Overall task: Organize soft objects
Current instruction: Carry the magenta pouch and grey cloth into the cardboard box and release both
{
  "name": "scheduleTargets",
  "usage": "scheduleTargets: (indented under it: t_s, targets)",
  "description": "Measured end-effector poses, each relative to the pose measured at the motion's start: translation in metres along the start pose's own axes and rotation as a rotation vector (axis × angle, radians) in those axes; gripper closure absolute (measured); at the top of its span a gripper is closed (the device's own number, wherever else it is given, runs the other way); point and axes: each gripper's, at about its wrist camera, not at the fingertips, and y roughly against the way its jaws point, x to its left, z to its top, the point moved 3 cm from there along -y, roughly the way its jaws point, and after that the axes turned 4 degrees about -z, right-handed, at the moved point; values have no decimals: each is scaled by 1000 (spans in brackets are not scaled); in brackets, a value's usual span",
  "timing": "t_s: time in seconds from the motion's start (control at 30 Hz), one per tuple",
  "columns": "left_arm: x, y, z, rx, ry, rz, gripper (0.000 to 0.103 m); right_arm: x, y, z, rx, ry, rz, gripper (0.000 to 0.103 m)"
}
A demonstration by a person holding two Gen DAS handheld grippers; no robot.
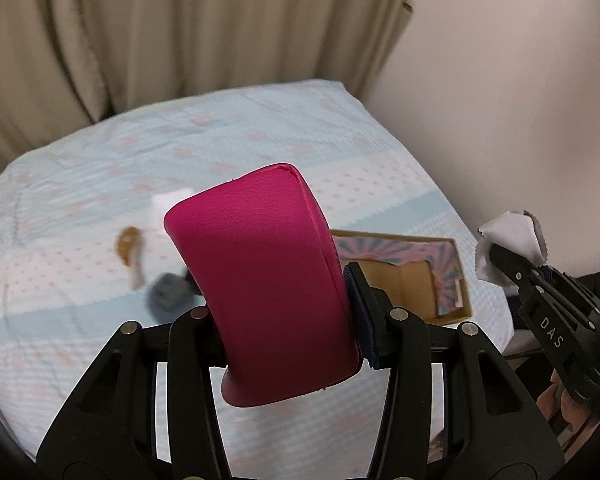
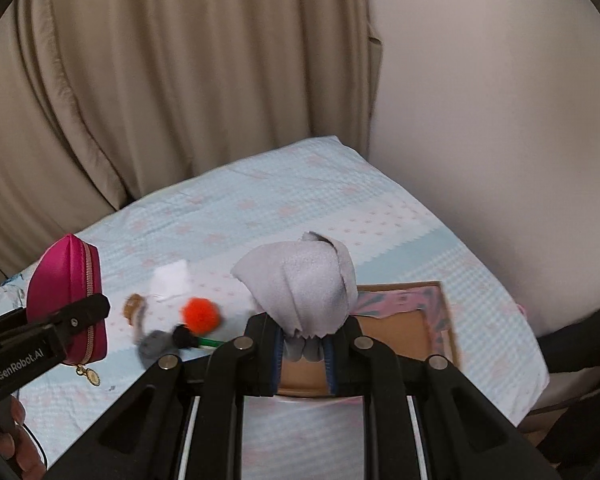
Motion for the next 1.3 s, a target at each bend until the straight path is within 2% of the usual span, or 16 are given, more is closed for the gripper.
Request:
scheduleTargets:
  t_s: [0.23, 0.4, 0.57, 0.8, 0.93, 1.07, 1.13, 1.17, 1.2, 1.23, 1.27, 1.3]
  targets:
    - [-81, -84, -14, 127, -2, 6, 61, -78, -46, -1, 120, 25, 25, 88]
    - [-108, -142, -21, 224, -22, 33, 61, -108, -99, -7, 242, 48, 66, 88]
    - [-116, -194, -29, 326, -67, 71, 61, -130, -154, -18, 371, 34, 109, 88]
    - [-113, -257, -41, 448, -107, 88, 61, -133, -230, -38, 542, 30, 140, 88]
    - [-110, -285, -48, 497, -145, 89, 61, -131, -259, -49, 602, 29, 153, 88]
    - [-104, -297, -53, 535, -144, 93, 61, -127, -274, -56, 626, 8, 178, 88]
    - [-103, -298, -54, 546, -159, 112, 57, -126, -276, -56, 630, -1, 189, 88]
    - [-104, -297, -53, 544, -171, 115, 48, -126, -278, -56, 631, -12, 196, 88]
    - [-105, -294, -52, 535, -193, 117, 23, -126, -279, -55, 635, -23, 203, 87]
    - [-106, -291, -51, 522, -210, 128, 8, -125, -281, -55, 648, -41, 211, 75]
    - [-106, -287, -49, 506, -228, 145, 0, -125, -283, -54, 658, -53, 213, 39]
    - [-105, -285, -48, 495, -243, 158, 0, -124, -284, -54, 665, -64, 216, 23]
